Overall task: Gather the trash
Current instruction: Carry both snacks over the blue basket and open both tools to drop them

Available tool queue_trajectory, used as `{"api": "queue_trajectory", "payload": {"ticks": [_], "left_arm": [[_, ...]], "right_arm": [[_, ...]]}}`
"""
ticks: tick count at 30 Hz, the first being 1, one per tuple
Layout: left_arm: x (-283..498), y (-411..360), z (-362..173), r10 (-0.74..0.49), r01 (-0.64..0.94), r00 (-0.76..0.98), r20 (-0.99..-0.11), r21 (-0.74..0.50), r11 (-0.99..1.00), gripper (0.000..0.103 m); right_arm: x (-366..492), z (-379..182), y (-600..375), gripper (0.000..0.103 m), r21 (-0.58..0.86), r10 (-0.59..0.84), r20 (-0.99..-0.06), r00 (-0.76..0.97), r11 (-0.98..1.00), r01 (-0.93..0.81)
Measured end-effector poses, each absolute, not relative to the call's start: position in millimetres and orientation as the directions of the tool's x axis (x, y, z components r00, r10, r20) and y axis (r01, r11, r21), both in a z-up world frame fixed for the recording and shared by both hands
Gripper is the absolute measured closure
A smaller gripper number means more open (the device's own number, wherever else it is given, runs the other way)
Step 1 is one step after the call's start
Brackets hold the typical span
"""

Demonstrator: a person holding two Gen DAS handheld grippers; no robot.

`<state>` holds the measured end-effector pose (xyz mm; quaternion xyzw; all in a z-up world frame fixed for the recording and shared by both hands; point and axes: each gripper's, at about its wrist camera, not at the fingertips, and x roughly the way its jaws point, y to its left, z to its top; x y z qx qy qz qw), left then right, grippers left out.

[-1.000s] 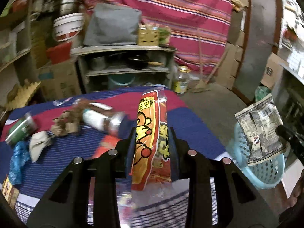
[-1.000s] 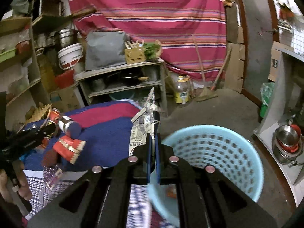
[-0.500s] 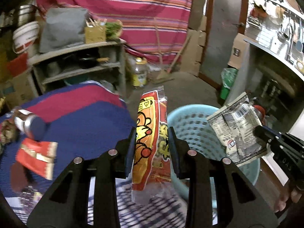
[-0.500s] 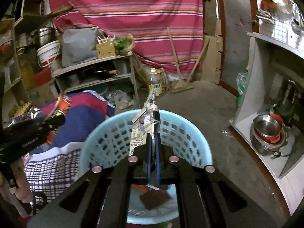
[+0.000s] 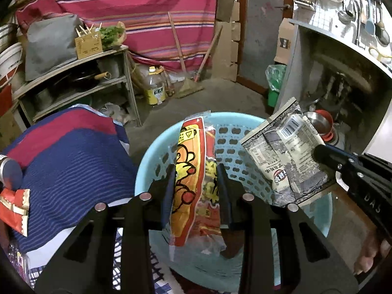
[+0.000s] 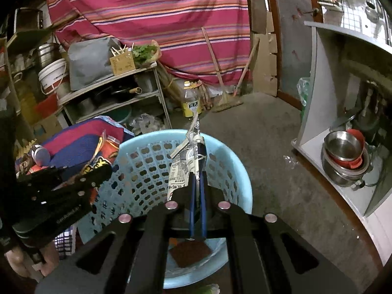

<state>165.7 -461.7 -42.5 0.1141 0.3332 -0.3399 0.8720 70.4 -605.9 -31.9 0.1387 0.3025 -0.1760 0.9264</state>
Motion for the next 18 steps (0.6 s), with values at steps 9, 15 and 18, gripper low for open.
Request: {"api": "queue_trajectory", "payload": {"ticks": [9, 15, 18], "left_arm": [[168.0, -446.1, -27.5, -0.512, 0.63, 0.604, -0.611, -0.027, 0.776, 0.041], [175.8, -425.2, -22.0, -0.465, 0.595, 0.646, -0.605, 0.017, 0.804, 0.023], [180.7, -412.3, -18.3, -0.451, 0.576, 0.66, -0.601, 0.019, 0.817, 0.018]], "right_arm": [[76.1, -33.1, -595.9, 0.099, 0.138, -0.242, -0.618, 0.748, 0.903, 0.406], [84.3, -36.0, -585.6, 0.099, 0.124, -0.246, -0.629, 0.738, 0.905, 0.407], [90.4, -39.1, -584.3, 0.099, 0.14, -0.236, -0.635, 0.736, 0.901, 0.41]]}}
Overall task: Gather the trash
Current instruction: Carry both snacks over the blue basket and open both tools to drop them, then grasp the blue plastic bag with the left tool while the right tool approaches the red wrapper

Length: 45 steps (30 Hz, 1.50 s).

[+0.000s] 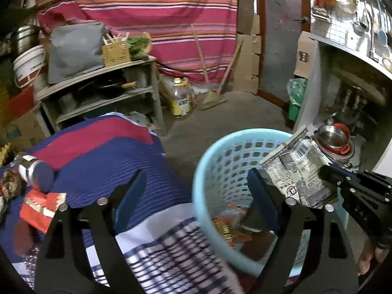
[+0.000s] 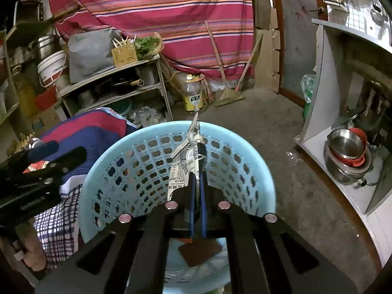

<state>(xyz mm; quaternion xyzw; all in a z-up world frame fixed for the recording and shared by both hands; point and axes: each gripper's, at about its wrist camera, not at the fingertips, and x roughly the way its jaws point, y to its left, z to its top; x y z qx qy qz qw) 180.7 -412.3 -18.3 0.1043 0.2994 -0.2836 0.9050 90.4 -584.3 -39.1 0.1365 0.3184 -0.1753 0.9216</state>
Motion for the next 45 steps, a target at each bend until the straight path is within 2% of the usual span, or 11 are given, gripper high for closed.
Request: {"api": "queue_trajectory", "payload": {"ticks": [5, 6, 7, 8, 9, 14, 21, 32, 34, 45], "left_arm": [[190.3, -388.3, -12.2, -0.419, 0.538, 0.683, -0.598, 0.026, 0.842, 0.016], [192.0, -383.5, -10.7, -0.413, 0.531, 0.688, -0.597, 0.027, 0.847, 0.016], [193.4, -379.0, -9.6, -0.409, 0.526, 0.691, -0.596, 0.026, 0.85, 0.016], [195.0, -375.2, -8.5, -0.405, 0.518, 0.695, -0.595, 0.023, 0.855, 0.016], [197.5, -369.1, -6.4, -0.398, 0.507, 0.7, -0.593, 0.02, 0.862, 0.015], [204.4, -347.1, 2.0, -0.383, 0.475, 0.715, -0.585, 0.004, 0.88, 0.013], [206.4, -313.7, 13.1, -0.346, 0.429, 0.747, -0.568, 0.013, 0.903, 0.011], [218.6, -237.3, 28.4, -0.257, 0.323, 0.798, -0.546, 0.028, 0.946, 0.008], [221.4, -217.0, 30.4, -0.233, 0.302, 0.808, -0.542, 0.04, 0.952, 0.008], [246.7, -88.7, 32.3, -0.101, 0.117, 0.816, -0.569, -0.008, 0.993, 0.006]], "right_arm": [[101.3, -47.3, -579.6, 0.094, 0.18, -0.217, -0.649, 0.729, 0.887, 0.425], [102.4, -49.5, -578.9, 0.075, 0.182, -0.218, -0.654, 0.725, 0.884, 0.43], [103.4, -51.7, -576.8, 0.048, 0.172, -0.236, -0.656, 0.717, 0.878, 0.446], [103.3, -52.7, -575.2, 0.037, 0.16, -0.253, -0.651, 0.716, 0.876, 0.455], [103.4, -53.2, -572.6, 0.033, 0.143, -0.272, -0.645, 0.714, 0.875, 0.462], [107.7, -60.3, -562.5, 0.033, 0.119, -0.277, -0.674, 0.685, 0.874, 0.471], [112.6, -42.6, -537.0, 0.032, 0.074, -0.291, -0.652, 0.7, 0.895, 0.441], [135.2, -24.8, -452.8, 0.03, 0.071, -0.203, -0.62, 0.757, 0.947, 0.313], [142.9, -21.4, -431.2, 0.025, 0.072, -0.171, -0.616, 0.769, 0.96, 0.271], [191.6, 0.2, -326.3, 0.016, 0.079, -0.044, -0.588, 0.807, 0.991, 0.111]]}}
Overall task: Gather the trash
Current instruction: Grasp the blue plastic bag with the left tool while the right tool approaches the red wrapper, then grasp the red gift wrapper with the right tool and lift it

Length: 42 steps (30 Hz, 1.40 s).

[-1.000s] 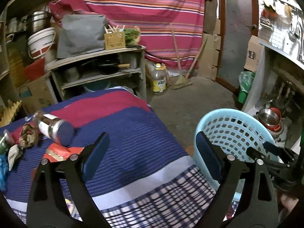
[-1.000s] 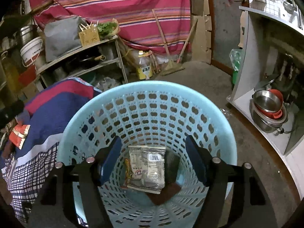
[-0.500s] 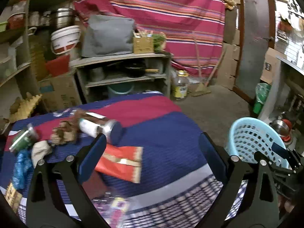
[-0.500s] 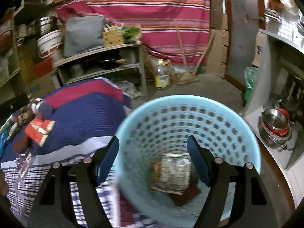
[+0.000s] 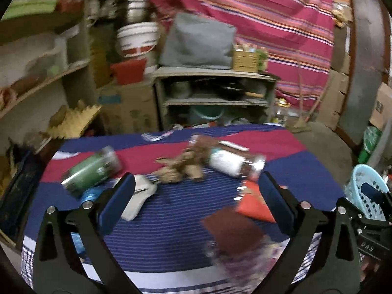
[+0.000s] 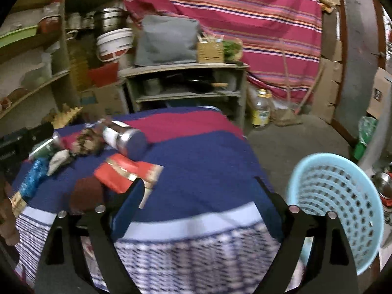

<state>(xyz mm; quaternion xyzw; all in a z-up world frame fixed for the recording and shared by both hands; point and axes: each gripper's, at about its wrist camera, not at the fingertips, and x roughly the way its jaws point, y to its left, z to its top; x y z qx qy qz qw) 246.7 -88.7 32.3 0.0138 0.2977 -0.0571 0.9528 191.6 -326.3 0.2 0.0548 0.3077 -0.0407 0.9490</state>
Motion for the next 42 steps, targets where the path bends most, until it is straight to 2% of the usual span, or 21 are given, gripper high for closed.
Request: {"api": "queue_trajectory", "payload": {"ticks": [6, 16, 18, 20, 24, 25, 27, 29, 31, 33, 42], "left_arm": [[257.7, -32.4, 23.2, -0.034, 0.019, 0.804, -0.594, -0.032, 0.999, 0.006], [276.5, 31.2, -11.6, 0.073, -0.102, 0.758, -0.648, -0.006, 0.995, 0.006], [282.9, 41.8, -26.1, 0.088, -0.107, 0.735, -0.673, 0.013, 0.994, 0.011], [290.2, 50.8, -40.2, 0.08, -0.106, 0.702, -0.708, 0.008, 0.994, 0.021], [303.4, 61.5, -65.0, 0.052, -0.111, 0.628, -0.777, -0.023, 0.994, 0.036], [305.4, 62.7, -69.3, 0.046, -0.112, 0.612, -0.789, -0.029, 0.993, 0.045], [305.3, 63.1, -72.6, 0.033, -0.107, 0.607, -0.794, -0.04, 0.994, 0.05], [304.1, 61.8, -70.7, 0.025, -0.095, 0.613, -0.79, -0.042, 0.995, 0.07], [302.3, 60.8, -67.9, 0.024, -0.091, 0.615, -0.788, -0.041, 0.995, 0.081], [299.3, 58.3, -62.2, 0.035, -0.093, 0.622, -0.782, -0.03, 0.995, 0.086], [272.4, 34.4, -11.3, 0.012, -0.064, 0.726, -0.687, -0.05, 0.997, 0.087]], "right_arm": [[220.8, -6.0, -286.5, 0.016, 0.088, 0.002, -0.616, 0.788, 0.994, 0.066], [237.7, -29.6, -268.5, 0.016, 0.026, -0.05, -0.638, 0.768, 0.996, 0.086], [239.1, -34.6, -268.1, 0.016, -0.017, -0.075, -0.649, 0.757, 0.996, 0.085], [236.6, -34.7, -268.4, 0.016, -0.051, -0.1, -0.638, 0.763, 0.995, 0.087], [235.8, -35.3, -276.9, 0.016, -0.044, -0.109, -0.64, 0.76, 0.993, 0.105], [235.7, -35.9, -278.7, 0.016, -0.038, -0.108, -0.642, 0.759, 0.993, 0.11], [235.4, -37.7, -281.8, 0.016, -0.03, -0.104, -0.648, 0.754, 0.993, 0.11], [235.5, -38.1, -282.7, 0.016, -0.041, -0.111, -0.648, 0.753, 0.993, 0.111], [235.7, -37.9, -282.9, 0.016, -0.047, -0.117, -0.645, 0.755, 0.992, 0.113], [237.4, -39.5, -283.7, 0.016, -0.042, -0.112, -0.647, 0.754, 0.993, 0.111], [239.7, -47.4, -276.7, 0.016, -0.026, -0.065, -0.678, 0.732, 0.998, 0.065]]}}
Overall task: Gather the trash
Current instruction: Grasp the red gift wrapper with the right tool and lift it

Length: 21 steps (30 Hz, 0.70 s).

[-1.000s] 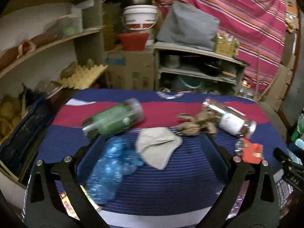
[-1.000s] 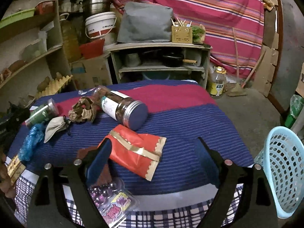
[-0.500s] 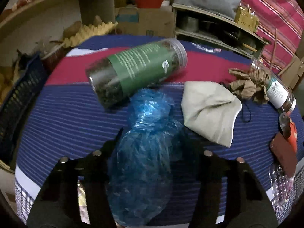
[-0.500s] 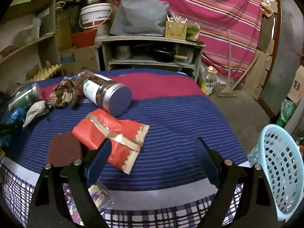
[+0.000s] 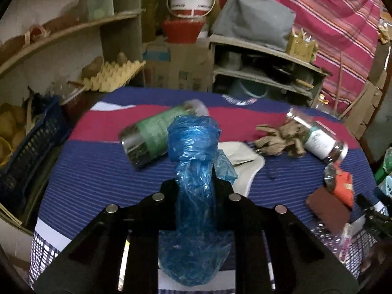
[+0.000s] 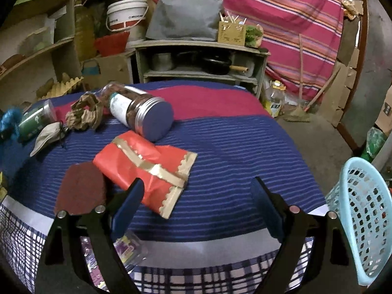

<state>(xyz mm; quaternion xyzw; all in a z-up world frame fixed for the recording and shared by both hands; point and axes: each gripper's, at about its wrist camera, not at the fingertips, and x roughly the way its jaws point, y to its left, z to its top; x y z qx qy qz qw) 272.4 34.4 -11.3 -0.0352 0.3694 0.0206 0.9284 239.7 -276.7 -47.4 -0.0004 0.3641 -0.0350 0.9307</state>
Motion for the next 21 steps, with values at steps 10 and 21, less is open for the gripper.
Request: {"api": "queue_trajectory", "payload": {"ticks": [10, 21], "left_arm": [[274.8, 11.5, -13.8, 0.031, -0.034, 0.709, -0.705, 0.009, 0.999, 0.087], [274.6, 10.5, -8.7, 0.005, -0.02, 0.721, -0.693, -0.013, 1.0, 0.087]], "right_arm": [[245.7, -60.3, -263.5, 0.016, -0.048, -0.04, -0.739, 0.672, 0.999, 0.007], [265.6, -60.6, -250.9, 0.016, -0.068, -0.015, -0.743, 0.669, 0.996, -0.052]]}}
